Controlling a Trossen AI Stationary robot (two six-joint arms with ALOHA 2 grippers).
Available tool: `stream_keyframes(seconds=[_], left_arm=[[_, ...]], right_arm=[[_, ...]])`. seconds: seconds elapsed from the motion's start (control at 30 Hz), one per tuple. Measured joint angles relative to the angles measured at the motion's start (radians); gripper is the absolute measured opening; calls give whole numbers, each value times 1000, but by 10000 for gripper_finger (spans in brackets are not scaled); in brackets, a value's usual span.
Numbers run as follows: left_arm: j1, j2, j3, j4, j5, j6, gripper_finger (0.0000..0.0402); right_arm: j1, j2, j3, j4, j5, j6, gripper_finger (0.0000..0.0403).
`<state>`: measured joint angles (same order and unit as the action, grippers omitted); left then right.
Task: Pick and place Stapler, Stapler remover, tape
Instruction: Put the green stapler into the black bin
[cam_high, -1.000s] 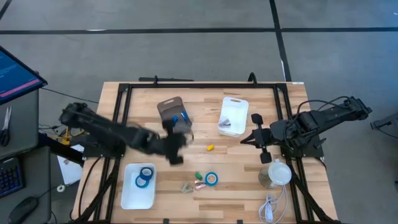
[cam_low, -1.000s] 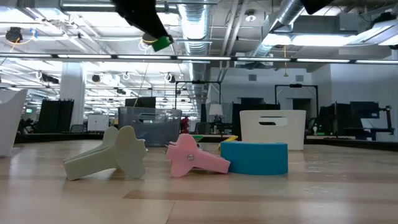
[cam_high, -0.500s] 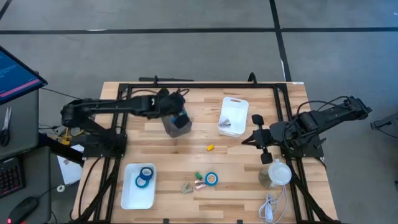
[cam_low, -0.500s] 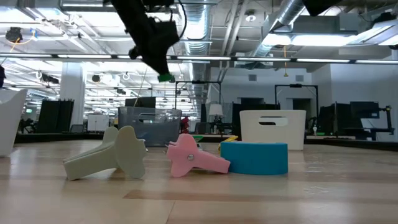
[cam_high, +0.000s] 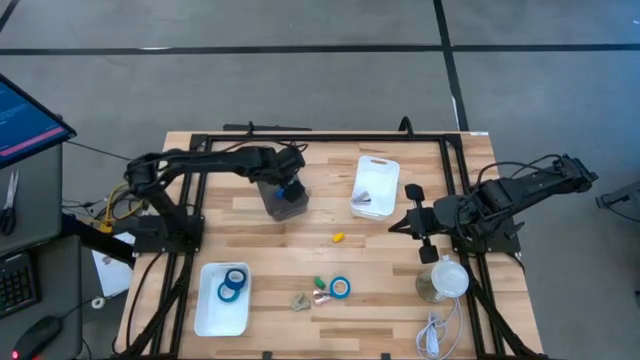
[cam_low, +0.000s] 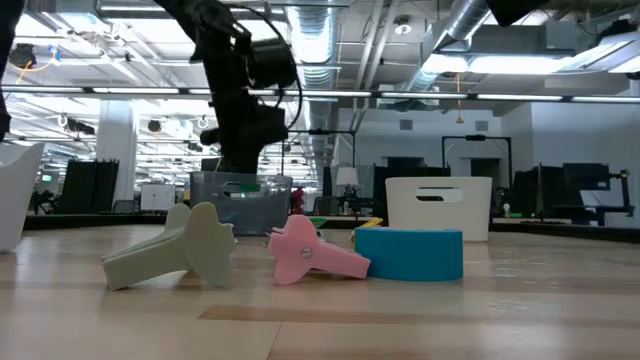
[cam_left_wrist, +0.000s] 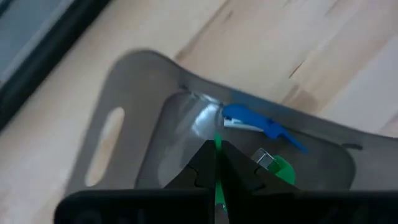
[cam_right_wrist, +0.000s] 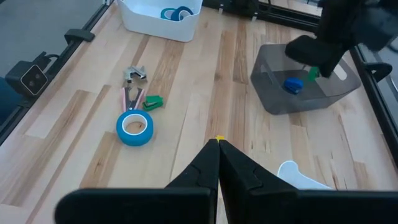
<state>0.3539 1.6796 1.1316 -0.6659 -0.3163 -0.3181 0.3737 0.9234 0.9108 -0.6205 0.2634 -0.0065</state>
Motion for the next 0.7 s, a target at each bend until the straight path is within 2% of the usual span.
stream_keyframes(seconds=[0.33,0.47,0.7], left_arm=[[47,82,0,1,101,-24,1],[51,83,0,3,104,-24,3],[51,83,0,10,99,1,38]], right_arm=[[0,0,0,0,0,0,0],[0,0,0,0,0,0,0],[0,0,0,0,0,0,0]])
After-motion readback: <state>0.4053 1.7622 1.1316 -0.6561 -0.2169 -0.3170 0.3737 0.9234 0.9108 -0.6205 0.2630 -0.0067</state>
